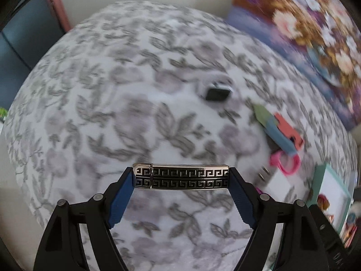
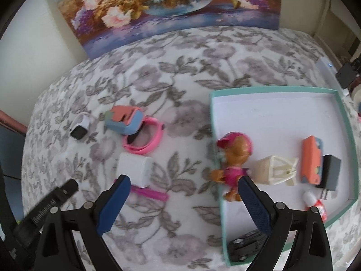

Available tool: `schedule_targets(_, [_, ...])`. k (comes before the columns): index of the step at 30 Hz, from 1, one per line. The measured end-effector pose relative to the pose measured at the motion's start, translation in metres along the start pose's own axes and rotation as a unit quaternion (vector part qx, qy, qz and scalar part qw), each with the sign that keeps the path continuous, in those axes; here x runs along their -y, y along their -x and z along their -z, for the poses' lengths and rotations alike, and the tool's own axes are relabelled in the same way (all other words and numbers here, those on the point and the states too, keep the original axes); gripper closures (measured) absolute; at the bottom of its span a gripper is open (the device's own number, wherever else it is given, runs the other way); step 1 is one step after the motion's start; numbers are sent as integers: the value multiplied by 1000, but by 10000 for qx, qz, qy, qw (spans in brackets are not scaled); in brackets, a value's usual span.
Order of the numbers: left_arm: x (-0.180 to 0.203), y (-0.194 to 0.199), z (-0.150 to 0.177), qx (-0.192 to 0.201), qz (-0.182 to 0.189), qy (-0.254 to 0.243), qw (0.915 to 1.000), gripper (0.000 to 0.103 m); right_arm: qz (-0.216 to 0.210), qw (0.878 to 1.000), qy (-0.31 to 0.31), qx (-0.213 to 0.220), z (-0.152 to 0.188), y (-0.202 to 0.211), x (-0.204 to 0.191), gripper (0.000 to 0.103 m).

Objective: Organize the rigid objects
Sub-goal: 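Grasp the pink marker with the right tool while the left tool holds the gold bar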

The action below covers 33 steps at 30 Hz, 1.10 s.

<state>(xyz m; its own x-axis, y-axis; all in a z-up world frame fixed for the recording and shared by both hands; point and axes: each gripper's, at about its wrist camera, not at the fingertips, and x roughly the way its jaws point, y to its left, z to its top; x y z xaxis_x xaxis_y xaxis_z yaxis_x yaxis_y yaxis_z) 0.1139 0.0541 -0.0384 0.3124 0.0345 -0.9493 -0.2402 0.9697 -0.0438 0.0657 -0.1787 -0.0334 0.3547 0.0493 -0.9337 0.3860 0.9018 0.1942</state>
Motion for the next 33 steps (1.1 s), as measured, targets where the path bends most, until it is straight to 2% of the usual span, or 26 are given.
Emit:
schedule_targets(5, [-11, 2, -4, 99, -136, -12, 9999, 21, -224, 9996, 22, -143, 7, -10, -19, 5])
schedule_targets(12, [-12, -17, 0, -131, -103, 31, 9999, 21, -278, 9989, -114, -366, 13, -33, -31, 5])
schedule_targets(15, [-17, -18, -2, -155, -63, 137, 9998, 21, -429, 9979, -160, -448, 14, -44, -36, 5])
schedule_targets(33, [-34, -24, -7, -235, -42, 452, 9987, 21, 69, 9983, -526, -244, 16, -75, -59, 5])
